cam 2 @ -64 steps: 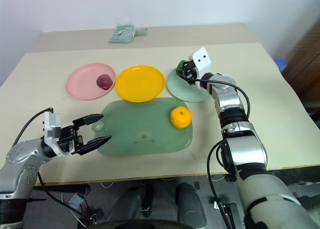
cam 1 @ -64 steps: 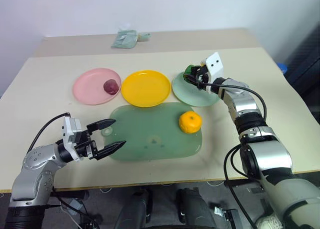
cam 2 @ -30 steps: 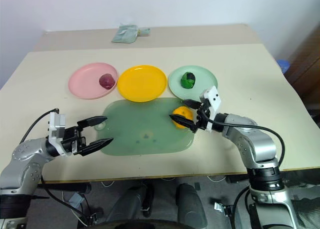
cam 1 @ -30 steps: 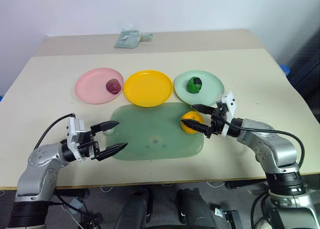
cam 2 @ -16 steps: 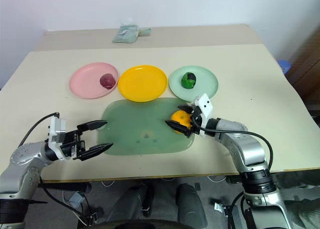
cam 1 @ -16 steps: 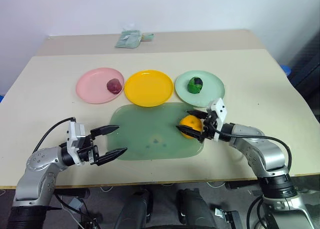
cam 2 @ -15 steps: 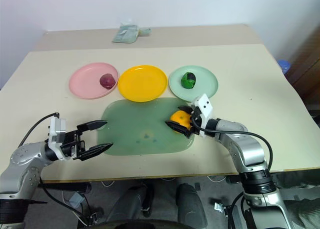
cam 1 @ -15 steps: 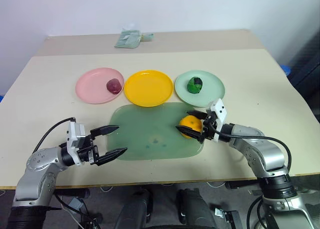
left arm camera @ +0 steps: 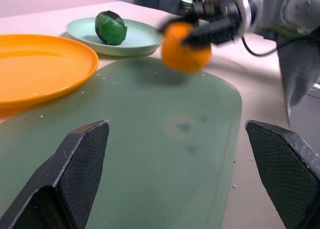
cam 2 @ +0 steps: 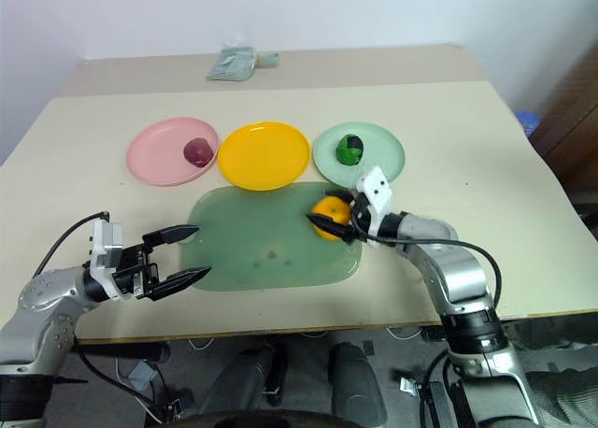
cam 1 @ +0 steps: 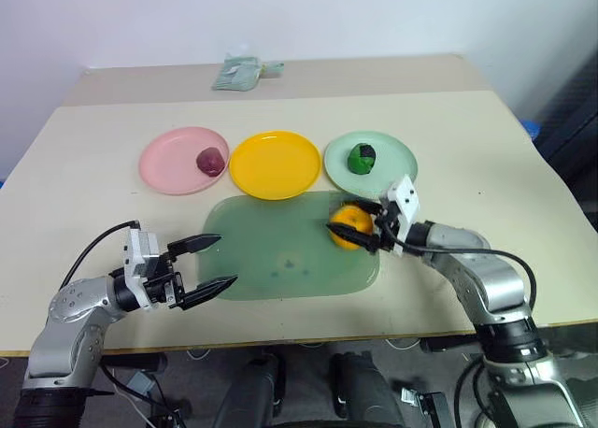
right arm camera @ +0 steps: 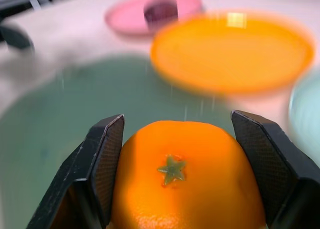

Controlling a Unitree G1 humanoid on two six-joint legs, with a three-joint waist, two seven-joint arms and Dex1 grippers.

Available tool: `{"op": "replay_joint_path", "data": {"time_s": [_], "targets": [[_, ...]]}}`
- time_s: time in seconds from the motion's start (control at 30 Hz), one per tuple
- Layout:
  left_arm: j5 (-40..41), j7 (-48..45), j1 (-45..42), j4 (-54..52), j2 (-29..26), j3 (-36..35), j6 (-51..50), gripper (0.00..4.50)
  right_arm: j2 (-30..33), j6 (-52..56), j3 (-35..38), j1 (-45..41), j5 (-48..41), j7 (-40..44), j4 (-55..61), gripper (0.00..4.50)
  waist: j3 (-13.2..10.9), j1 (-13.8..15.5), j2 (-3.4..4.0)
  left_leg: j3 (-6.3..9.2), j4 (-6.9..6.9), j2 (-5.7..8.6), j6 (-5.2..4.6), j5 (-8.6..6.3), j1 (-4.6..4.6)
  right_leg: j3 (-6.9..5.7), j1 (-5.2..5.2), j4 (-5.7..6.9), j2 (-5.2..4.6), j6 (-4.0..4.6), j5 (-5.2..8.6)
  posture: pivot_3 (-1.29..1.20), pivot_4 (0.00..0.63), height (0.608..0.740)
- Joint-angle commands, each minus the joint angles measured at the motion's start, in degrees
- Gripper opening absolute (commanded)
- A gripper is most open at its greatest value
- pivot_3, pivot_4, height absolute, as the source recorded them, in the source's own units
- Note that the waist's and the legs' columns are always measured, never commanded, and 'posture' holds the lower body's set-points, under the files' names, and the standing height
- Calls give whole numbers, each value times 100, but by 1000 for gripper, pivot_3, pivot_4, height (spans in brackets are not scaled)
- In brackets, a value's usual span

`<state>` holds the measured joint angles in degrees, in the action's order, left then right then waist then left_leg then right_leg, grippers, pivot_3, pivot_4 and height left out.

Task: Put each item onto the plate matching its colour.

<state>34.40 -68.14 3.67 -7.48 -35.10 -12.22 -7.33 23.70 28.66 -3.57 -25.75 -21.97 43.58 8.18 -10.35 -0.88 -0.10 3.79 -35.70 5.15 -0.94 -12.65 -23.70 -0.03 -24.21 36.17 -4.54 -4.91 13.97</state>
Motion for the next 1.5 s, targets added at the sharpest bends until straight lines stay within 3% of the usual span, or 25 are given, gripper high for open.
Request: {"op": "replay_joint_path", "data": {"time_s": [0.03,0.3,0.5,0.63,0.77,0.93,1.13,1.27,1.4,1.5], "targets": [[138,226,11,-186,75,-141,-65,4500,-470,-485,-140,-710,304,-383,-465,3176,0,11,-1,0,0,0,0,0,0,0,-1,0,1,-2,-1,0,150,740],[-425,1442,-90,-91,404,-206,115,4500,-1860,-2567,-338,-2921,1340,-1137,-4495,3176,1,-3,-1,-1,-2,4,5,3,3,-3,-13,4,4,-8,-14,0,150,740],[-629,2098,18,-468,520,-268,119,4500,-2447,-3838,-142,-4152,1700,-1490,-7223,3176,1,-32,-1,-2,9,4,11,6,4,-3,-16,16,7,-8,-16,0,150,740],[-693,2519,79,-684,526,-276,-103,4500,-2576,-4207,-129,-4354,1973,-1684,-7906,4437,0,-26,-1,-1,15,3,21,12,4,-3,-19,21,9,-6,-16,0,150,740],[-785,2812,39,-832,586,-227,-92,4500,-2539,-4501,-37,-4293,2079,-1699,-7951,4437,0,-34,0,-1,15,3,27,16,4,-2,-23,31,10,-4,-17,0,150,740],[-851,2364,-127,-512,538,-51,365,4500,-1977,-4611,197,-3403,1735,-827,-6499,4437,1,10,-1,1,14,3,29,18,4,-3,-21,37,11,-4,-17,0,150,740],[-700,2098,-121,-286,435,-162,324,4500,-566,-2610,288,-651,1002,-106,-1575,4437,1,29,-2,4,6,5,18,11,3,-4,-14,32,6,-5,-17,0,150,740],[-432,1762,-63,-312,147,-352,146,4500,378,-1277,952,1160,296,-166,797,4437,3,12,2,2,11,-2,18,11,4,-2,-20,35,8,-3,-15,0,150,740],[-221,1518,41,-410,-78,-487,5,4500,788,-595,1949,2739,-294,-348,2079,4437,4,33,0,1,11,-9,18,11,10,-3,-9,32,6,16,0,0,150,740],[-136,1479,22,-459,-115,-439,-131,4500,783,-417,2288,3224,-534,-524,2433,4437,4,36,0,1,5,-9,16,10,11,-4,10,8,6,19,2,0,150,740]]}}
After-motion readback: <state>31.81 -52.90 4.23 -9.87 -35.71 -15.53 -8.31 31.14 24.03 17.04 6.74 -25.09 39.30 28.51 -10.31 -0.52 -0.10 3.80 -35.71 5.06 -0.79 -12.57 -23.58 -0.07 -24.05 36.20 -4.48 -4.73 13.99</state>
